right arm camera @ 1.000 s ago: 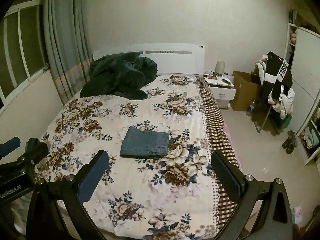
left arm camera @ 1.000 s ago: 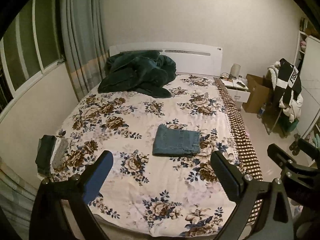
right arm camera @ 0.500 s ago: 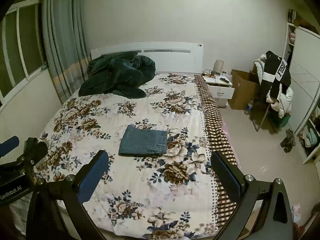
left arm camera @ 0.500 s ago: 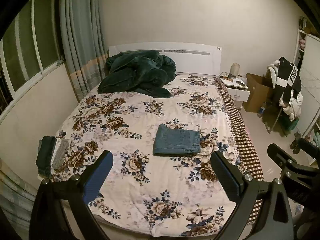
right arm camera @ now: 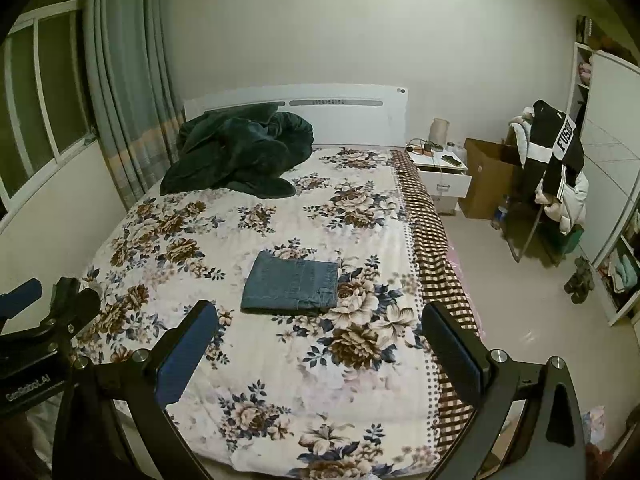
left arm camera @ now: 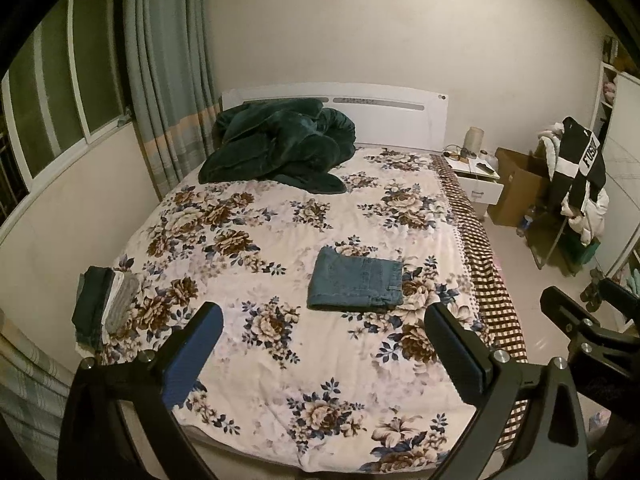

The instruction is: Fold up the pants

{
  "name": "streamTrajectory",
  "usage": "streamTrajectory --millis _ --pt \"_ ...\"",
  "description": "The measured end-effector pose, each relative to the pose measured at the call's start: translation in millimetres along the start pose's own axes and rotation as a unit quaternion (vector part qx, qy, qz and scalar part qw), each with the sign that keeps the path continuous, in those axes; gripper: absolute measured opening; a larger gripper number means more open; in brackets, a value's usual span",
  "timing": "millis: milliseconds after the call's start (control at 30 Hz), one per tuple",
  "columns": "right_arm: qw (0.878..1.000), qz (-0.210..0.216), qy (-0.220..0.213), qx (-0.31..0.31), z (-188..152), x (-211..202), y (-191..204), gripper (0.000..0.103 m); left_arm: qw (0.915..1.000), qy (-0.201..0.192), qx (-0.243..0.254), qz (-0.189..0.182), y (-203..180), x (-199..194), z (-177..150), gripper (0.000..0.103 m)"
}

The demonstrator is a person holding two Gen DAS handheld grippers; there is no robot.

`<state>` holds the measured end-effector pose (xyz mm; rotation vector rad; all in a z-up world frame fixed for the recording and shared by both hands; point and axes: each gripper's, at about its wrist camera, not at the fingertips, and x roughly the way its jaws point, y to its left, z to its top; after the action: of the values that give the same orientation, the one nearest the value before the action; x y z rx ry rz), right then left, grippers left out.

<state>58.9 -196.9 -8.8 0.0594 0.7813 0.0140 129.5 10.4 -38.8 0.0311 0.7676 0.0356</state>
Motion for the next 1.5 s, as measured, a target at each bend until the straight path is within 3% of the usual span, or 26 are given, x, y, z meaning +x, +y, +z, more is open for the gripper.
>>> streamTrajectory --millis 1500 --pt "1.000 0.003 0.002 0.001 1.4 -5.7 6.7 0.103 0.9999 -0.008 0.000 0.007 3.2 -7.8 7.1 0.103"
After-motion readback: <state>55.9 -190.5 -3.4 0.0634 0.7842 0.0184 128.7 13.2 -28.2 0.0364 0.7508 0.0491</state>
